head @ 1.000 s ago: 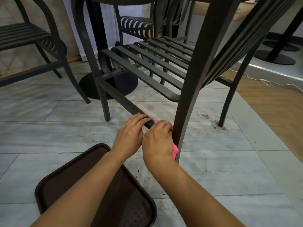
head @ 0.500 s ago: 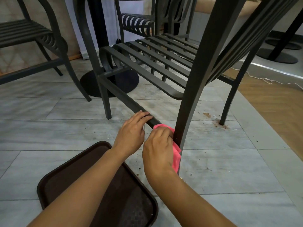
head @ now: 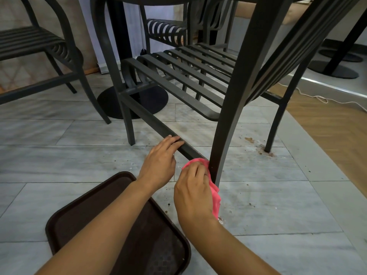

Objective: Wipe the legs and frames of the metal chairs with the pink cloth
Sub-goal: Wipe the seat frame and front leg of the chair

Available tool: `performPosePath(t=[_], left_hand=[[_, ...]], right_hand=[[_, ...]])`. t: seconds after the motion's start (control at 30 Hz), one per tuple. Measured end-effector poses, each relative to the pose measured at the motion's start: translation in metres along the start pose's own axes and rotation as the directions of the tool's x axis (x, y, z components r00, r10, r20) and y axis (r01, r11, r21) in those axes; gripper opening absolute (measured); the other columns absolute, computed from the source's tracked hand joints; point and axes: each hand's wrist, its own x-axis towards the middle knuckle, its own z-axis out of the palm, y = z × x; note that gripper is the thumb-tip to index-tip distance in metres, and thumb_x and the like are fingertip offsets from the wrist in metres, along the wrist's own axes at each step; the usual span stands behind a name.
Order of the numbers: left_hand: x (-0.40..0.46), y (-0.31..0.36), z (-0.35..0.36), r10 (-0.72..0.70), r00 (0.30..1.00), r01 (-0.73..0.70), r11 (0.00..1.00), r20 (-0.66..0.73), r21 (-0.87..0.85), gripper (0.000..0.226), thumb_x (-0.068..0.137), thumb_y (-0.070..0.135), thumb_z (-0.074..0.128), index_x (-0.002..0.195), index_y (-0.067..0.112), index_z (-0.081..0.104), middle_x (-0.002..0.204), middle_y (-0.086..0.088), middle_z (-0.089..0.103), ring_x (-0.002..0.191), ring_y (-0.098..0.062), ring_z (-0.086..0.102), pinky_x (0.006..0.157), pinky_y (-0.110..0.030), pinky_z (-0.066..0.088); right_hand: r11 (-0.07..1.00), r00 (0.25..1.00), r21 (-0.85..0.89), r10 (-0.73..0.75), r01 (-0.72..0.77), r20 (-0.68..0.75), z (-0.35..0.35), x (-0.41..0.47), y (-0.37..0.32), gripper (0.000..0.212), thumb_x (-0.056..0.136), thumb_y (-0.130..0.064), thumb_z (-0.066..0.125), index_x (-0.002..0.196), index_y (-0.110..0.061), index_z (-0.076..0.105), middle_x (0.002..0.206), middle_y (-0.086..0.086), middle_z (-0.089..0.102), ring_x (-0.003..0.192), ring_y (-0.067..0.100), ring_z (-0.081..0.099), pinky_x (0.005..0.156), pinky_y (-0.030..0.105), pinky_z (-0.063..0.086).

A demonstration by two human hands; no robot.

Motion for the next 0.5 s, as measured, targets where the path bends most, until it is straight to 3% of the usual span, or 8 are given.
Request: performPosePath(t=[0.2,0.3,0.4,0.5], left_hand=[[-0.008,0.004,0.001,0.006,1.0,-0.006,1.0,-0.025,0.005,0.05,0.09,0.001,0.046,0.136,0.021,0.044,0.146,0.006,0.038,0.138,-0.01,0.027,0.11,-0.026,0.023],[-0.012,0.007,0.002,0.015,1.0,-0.015,1.0,-0.024,0.003,0.05,0.089,0.0,0.047,0.135,0.021,0.046,0.145,0.007,0.039,0.137,-0.011,0.03,0.11,-0.029,0.026],[-0.012,0.011,0.003,0.025,0.999,-0.025,1.0,-0.034,0.0,0.05,0.088,-0.001,0.047,0.133,0.02,0.048,0.143,0.006,0.041,0.136,-0.013,0.033,0.109,-0.03,0.029],[-0.012,0.015,0.004,0.03,0.998,-0.03,1.0,-0.049,-0.001,0.049,0.087,-0.002,0.048,0.132,0.02,0.049,0.141,0.006,0.044,0.133,-0.012,0.036,0.108,-0.025,0.026]], right_hand=[[0.986,0.984,-0.008,-0.168,0.169,0.051,0.008,-0.013,0.005,0.047,0.094,-0.014,0.045,0.129,0.014,0.032,0.121,0.031,0.043,0.11,0.043,0.041,0.101,0.048,0.034],[0.979,0.978,0.059,-0.199,0.195,0.065,0.018,-0.024,0.008,0.039,0.091,-0.003,0.033,0.127,0.013,0.036,0.119,0.031,0.044,0.109,0.043,0.04,0.098,0.049,0.032],[0.964,0.977,0.158,-0.21,0.212,-0.031,0.027,-0.038,0.012,0.053,0.079,0.004,0.015,0.125,0.01,0.04,0.119,0.03,0.044,0.109,0.044,0.04,0.097,0.048,0.034],[0.954,0.98,0.269,-0.087,0.134,-0.181,0.022,-0.046,0.021,0.067,0.072,-0.001,0.004,0.112,0.009,0.056,0.108,0.029,0.056,0.098,0.042,0.053,0.084,0.043,0.047]])
